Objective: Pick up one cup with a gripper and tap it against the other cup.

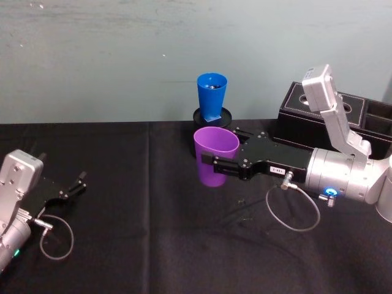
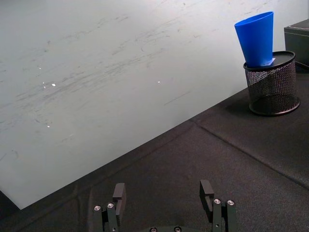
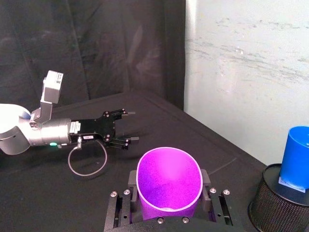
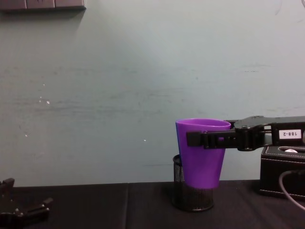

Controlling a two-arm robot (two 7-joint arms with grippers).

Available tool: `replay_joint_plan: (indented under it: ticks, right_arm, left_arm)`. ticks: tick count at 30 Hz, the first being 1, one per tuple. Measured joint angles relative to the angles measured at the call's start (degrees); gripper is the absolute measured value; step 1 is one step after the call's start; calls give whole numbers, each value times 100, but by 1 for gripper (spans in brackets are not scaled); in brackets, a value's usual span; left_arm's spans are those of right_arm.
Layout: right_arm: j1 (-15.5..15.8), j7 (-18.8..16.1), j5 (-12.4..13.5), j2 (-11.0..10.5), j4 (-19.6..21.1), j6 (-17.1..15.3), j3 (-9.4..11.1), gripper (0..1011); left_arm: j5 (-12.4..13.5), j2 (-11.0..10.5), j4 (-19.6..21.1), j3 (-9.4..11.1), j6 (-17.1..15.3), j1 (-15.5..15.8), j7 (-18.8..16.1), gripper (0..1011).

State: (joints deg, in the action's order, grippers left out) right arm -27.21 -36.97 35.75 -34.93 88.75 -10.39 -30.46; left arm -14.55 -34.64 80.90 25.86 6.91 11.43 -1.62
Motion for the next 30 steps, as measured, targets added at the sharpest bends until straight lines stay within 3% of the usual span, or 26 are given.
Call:
replay_joint_plan:
  ticks: [11, 21, 30]
  right_arm:
    - [59, -10, -40, -80, 39, 88, -119, 722]
    - [389, -8, -285, -289, 89, 524, -121, 722]
    - [710, -9, -574, -306, -9, 988, -72, 722]
  left_arm:
    - [0, 0, 0, 0, 0, -1, 0, 1000]
    - [0, 0, 0, 0, 0, 0, 0, 1000]
    - [0, 0, 0, 0, 0, 0, 0, 1000]
